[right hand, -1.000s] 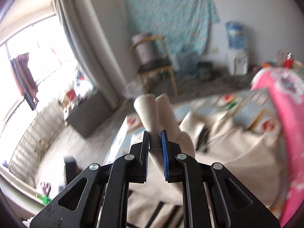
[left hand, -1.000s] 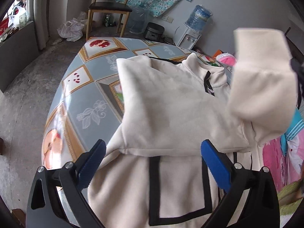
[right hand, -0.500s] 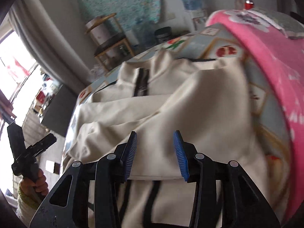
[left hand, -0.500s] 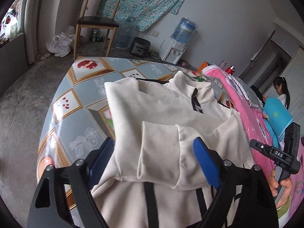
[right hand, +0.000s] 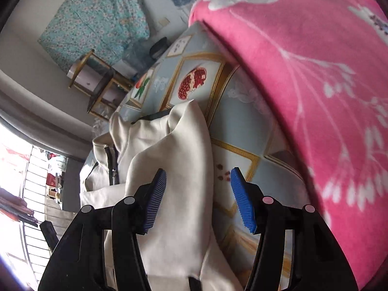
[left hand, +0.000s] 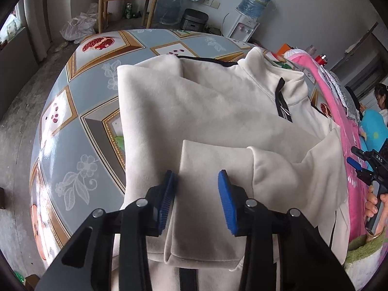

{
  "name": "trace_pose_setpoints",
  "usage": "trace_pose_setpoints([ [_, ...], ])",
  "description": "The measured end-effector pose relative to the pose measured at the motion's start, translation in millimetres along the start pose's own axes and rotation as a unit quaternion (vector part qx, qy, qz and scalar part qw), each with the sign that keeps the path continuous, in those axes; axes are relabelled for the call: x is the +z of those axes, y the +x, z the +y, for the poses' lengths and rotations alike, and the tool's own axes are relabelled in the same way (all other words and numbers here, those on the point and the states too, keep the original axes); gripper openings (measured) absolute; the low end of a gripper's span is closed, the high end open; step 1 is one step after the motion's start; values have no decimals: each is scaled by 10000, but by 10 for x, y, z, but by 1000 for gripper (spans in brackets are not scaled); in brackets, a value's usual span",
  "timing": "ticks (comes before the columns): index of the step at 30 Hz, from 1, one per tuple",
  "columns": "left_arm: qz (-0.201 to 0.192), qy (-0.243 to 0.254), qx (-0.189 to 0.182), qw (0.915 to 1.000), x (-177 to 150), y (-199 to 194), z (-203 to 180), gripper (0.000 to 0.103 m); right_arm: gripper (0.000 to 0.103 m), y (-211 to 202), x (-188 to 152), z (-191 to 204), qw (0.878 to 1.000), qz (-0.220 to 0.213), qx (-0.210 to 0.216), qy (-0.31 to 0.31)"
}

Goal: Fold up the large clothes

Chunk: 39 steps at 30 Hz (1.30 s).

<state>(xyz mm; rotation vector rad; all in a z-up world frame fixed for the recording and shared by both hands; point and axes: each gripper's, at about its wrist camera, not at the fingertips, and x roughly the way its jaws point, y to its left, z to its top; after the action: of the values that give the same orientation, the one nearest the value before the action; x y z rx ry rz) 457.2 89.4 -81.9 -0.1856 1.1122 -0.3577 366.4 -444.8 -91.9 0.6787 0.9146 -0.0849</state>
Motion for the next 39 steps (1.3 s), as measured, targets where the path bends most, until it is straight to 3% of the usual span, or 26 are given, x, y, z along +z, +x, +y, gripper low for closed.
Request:
trace_pose_setpoints([
  [4,-46,27,178,9998,5,28,7,18,33,260,145,98,9996,119,-189,-182],
  [5,-67,52,217,9997,7,31,6,15,21,290,172,127,9994,85,-240,-248],
  [7,-112,125,283,9995,15,31,0,7,7,323,205,170,9987,2,-336,-387],
  [10,-304,244,270,9989,29,-46,-26,2,5,239,192,156,9980,-325,-248,-484],
  [14,-919,446,91,9947,128,-396,-135,2,4,117,156,72,9973,-592,73,-422],
  [20,-1736,151,-121,9846,386,-852,-90,2,4,59,181,39,9963,-744,287,-335],
  [22,-1675,-22,-50,9859,428,-774,40,2,4,126,189,-30,9968,-716,281,-202],
  [25,-1201,-210,134,9925,416,-428,261,2,4,301,221,-253,9979,-490,353,231],
  [29,-851,-299,203,9957,281,-121,384,2,7,336,232,-310,9977,-355,448,368],
  [30,-834,-335,196,9958,275,-99,393,2,14,275,236,-261,9983,-428,304,267],
  [32,-780,-398,164,9960,286,-85,399,3,38,114,224,-158,9979,-625,-160,0],
  [35,-763,-453,-13,9961,303,-146,416,8,47,-127,83,31,9956,-725,-344,-491],
  [37,-736,-481,-178,9960,291,-213,430,20,53,-241,-127,179,9931,-622,-393,-915],
  [39,-705,-462,-299,9960,254,-267,416,25,57,-323,-438,339,9875,-459,-444,-1439],
])
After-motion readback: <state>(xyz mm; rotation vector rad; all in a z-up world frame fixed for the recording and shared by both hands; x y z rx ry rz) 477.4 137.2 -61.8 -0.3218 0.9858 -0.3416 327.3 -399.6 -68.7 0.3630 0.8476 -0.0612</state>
